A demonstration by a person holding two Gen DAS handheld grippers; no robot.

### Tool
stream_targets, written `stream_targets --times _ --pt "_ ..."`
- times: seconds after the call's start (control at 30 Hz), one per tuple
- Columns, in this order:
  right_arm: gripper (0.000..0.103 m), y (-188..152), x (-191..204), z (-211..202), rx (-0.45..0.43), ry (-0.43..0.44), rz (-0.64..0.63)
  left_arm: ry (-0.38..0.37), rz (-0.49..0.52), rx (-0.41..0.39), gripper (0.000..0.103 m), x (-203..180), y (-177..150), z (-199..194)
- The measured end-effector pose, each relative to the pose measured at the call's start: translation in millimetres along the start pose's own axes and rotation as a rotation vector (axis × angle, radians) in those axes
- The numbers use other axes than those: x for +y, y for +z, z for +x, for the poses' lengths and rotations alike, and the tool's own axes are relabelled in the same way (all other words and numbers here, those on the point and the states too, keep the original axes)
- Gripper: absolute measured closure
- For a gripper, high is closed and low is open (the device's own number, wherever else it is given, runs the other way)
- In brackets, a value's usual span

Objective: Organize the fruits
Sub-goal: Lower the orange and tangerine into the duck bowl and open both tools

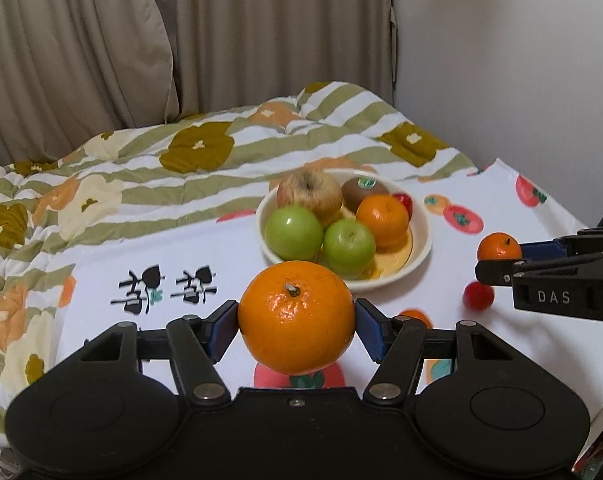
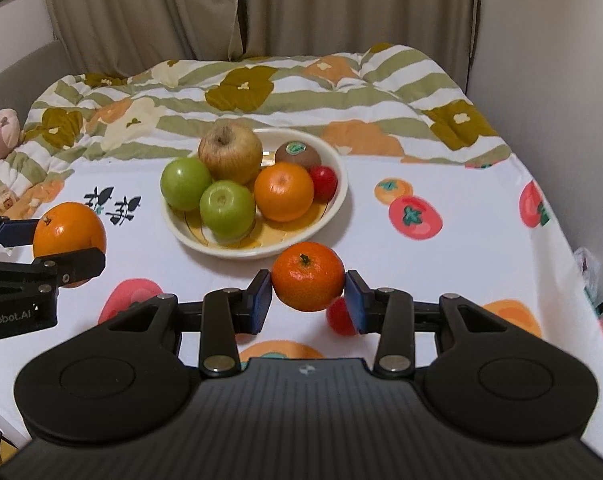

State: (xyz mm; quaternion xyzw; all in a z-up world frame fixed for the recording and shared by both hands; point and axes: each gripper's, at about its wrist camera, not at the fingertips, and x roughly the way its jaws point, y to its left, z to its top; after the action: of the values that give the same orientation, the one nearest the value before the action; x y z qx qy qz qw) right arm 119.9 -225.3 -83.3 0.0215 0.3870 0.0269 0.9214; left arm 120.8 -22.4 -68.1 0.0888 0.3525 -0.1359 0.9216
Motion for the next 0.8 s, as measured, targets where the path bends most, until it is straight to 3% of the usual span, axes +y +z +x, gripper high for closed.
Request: stream_targets --times 0.43,0.8 --pt "0.048 44.7 -35.3 3.0 -0.037 0.041 -0.036 0.010 -0.026 -0.040 0.036 -28.2 51.1 20.3" --pt "0.048 72.1 -64.9 50.7 -0.004 0.085 -0.072 0.066 -0.022 -0.021 0.036 -47.5 83.2 83.9"
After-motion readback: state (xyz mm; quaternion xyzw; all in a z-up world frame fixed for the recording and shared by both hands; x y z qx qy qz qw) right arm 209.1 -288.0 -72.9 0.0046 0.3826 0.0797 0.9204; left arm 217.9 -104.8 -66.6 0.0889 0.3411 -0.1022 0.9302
